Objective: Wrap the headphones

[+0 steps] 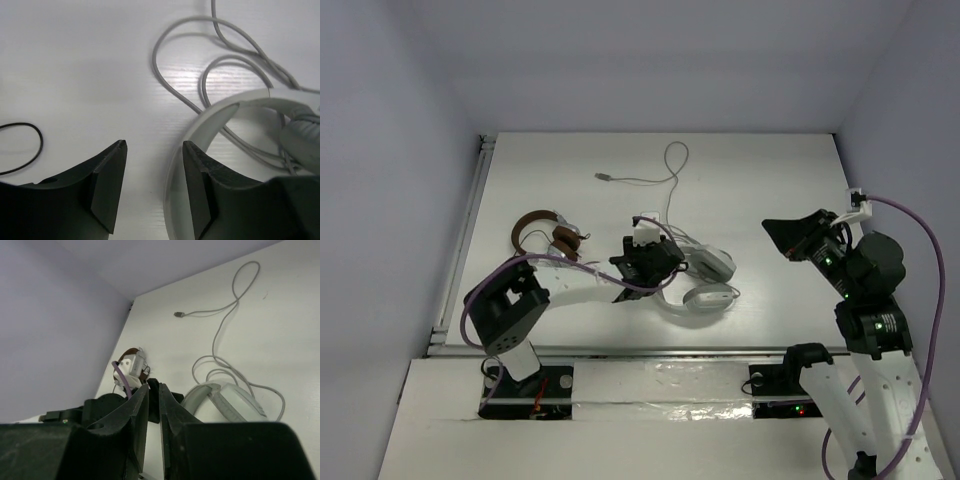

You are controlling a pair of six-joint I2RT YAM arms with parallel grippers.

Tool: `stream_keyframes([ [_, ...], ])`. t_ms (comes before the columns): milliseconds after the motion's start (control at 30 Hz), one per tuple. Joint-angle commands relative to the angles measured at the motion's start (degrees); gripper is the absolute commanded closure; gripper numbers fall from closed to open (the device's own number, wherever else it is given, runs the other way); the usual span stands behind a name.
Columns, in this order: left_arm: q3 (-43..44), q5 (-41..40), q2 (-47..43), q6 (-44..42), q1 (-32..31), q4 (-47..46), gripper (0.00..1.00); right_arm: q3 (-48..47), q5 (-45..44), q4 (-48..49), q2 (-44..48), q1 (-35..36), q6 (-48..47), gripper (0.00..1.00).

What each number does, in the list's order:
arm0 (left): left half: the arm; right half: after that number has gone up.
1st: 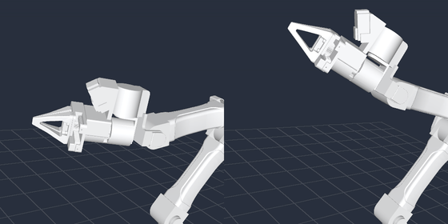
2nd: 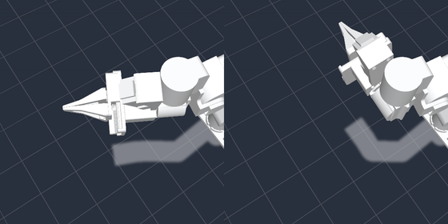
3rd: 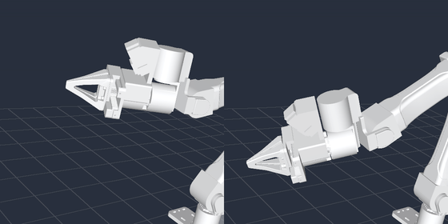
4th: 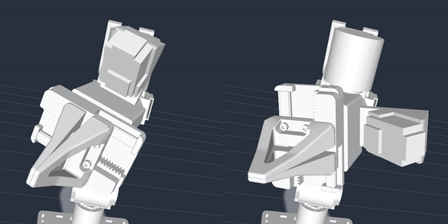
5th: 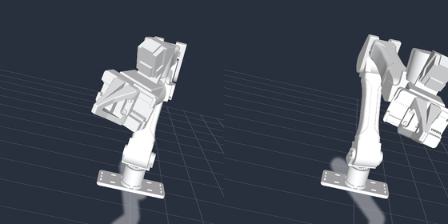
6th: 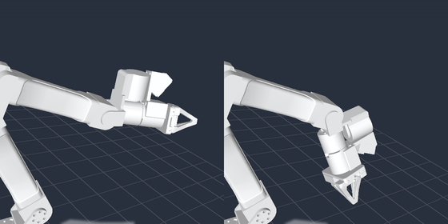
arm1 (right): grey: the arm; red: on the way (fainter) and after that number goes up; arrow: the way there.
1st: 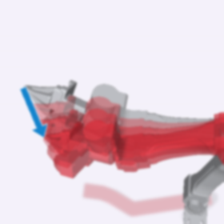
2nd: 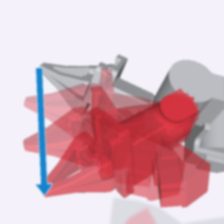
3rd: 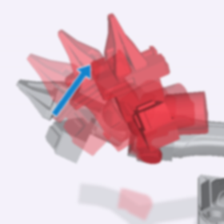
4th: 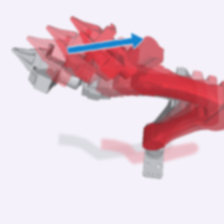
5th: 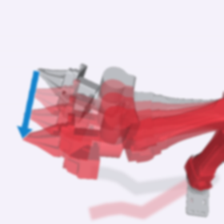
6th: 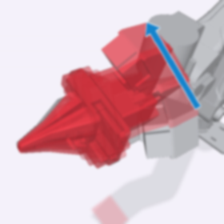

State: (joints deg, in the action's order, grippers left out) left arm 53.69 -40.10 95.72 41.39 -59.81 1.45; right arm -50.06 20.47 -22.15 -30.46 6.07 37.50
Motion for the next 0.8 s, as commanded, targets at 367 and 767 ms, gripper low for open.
stream_keyframes([
  [367,-7.3,20.3,-10.8,-9.2,0.8,-5.5,0.48,4.9,2.0,8.2,-3.0,-0.2,0.6,0.82],
  [767,0.0,17.2,1.3,-9.2,0.2,-2.5,0.47,5.9,2.1,7.3,-2.6,-0.2,-0.5,0.79],
])
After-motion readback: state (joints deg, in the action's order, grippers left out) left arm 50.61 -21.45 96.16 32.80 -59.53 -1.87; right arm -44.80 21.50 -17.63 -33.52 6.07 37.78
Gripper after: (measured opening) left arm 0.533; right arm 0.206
